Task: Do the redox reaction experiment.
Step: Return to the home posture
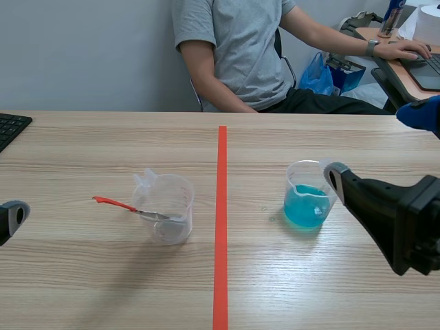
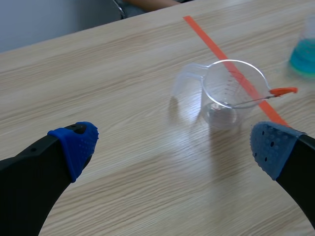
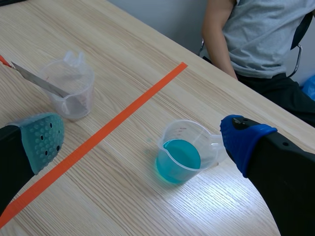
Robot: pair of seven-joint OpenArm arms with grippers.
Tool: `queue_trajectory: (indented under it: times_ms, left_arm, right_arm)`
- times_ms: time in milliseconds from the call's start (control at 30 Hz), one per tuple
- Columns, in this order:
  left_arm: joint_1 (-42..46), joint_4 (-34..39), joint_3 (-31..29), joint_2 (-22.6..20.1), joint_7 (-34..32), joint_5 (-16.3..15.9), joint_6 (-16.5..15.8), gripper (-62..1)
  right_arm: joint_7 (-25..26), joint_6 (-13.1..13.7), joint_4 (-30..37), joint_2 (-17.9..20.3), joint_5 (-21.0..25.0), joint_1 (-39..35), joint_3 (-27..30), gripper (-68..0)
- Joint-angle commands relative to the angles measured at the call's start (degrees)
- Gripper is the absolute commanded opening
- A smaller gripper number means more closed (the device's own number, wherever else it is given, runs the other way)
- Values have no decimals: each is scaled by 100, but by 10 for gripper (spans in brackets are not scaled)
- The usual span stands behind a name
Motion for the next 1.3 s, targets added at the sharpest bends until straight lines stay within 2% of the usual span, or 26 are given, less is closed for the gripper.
queue_trajectory:
  times_ms: [0, 1267]
  left_arm:
    - [0, 39, 17, 4, -35, -26, -61, 14]
    - [-109, 37, 22, 33, -35, -24, -63, 14]
  right_arm:
    - [83, -26, 92, 11, 42, 74, 35, 4]
    - [151, -26, 90, 11, 37, 76, 35, 4]
